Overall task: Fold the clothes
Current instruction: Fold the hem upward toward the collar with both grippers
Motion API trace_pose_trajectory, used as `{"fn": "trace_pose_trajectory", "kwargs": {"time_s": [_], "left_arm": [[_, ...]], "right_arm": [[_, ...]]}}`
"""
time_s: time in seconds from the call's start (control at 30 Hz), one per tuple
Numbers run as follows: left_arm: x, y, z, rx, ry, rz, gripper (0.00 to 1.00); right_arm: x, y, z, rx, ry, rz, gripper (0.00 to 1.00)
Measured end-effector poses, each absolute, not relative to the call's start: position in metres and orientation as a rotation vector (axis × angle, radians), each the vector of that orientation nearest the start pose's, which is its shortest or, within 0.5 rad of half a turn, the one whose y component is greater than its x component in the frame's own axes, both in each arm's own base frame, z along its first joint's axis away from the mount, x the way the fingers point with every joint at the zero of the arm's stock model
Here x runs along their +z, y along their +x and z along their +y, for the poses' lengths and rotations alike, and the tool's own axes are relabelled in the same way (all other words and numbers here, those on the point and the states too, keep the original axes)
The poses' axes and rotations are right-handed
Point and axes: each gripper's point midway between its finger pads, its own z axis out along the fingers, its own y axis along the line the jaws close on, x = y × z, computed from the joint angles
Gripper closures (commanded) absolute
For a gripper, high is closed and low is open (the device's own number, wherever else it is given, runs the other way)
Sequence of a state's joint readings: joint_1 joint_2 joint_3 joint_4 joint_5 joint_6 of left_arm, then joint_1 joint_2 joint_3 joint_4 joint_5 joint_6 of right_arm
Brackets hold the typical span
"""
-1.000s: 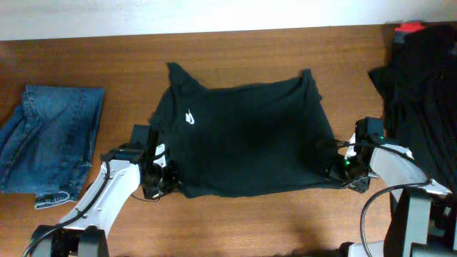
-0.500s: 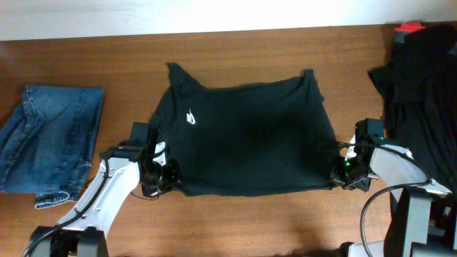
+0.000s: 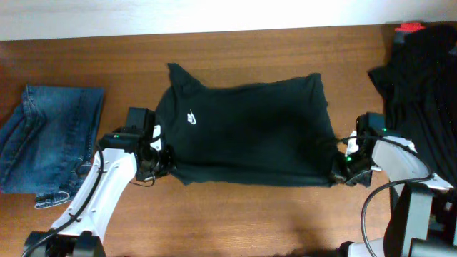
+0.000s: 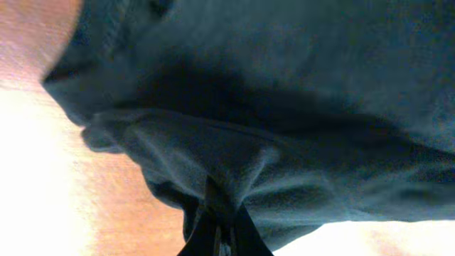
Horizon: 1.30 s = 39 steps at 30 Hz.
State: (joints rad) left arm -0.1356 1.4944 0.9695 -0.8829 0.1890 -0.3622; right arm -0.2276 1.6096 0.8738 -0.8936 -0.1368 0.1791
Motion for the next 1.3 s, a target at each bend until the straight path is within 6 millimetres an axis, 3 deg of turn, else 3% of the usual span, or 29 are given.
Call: {"fn": "trace_pose_trajectory", "kwargs": {"time_s": [0.4,0.7,0.77,0.8,0.9,1.0,1.13,1.3], "left_arm": [[0.081,0.327,-0.068,-0.315,-0.275,2.777,0.99],[0.084,0.335,-0.065,-0.286,-0.274,2.740,0.98],[0.084,0.337,-0.063,-0.269,-0.276,2.733,0.95],[0.085,0.338,-0.062,-0.264,-0.276,2.725,0.92],[0.088,0.347,-0.060,-0.247,-0.269,2.688,0.41],[0.095,0.359,-0.060,-0.244,-0.268,2.630,0.19],[0.095,0.360,-0.059,-0.236,-0.270,2.626,0.16],[0.090,0.351,-0.058,-0.227,-0.275,2.667,0.19]], "right_arm": [[0.026,0.269,-0.032,0.268,0.611,3.019,0.96],[0.031,0.299,-0.034,0.294,0.567,2.901,0.95],[0.032,0.303,-0.034,0.296,0.560,2.884,0.90],[0.033,0.306,-0.034,0.301,0.555,2.870,0.83],[0.035,0.316,-0.033,0.321,0.545,2.830,0.45],[0.040,0.331,-0.034,0.332,0.507,2.771,0.37],[0.041,0.332,-0.033,0.347,0.503,2.764,0.37],[0.040,0.328,-0.031,0.359,0.508,2.779,0.41]]}}
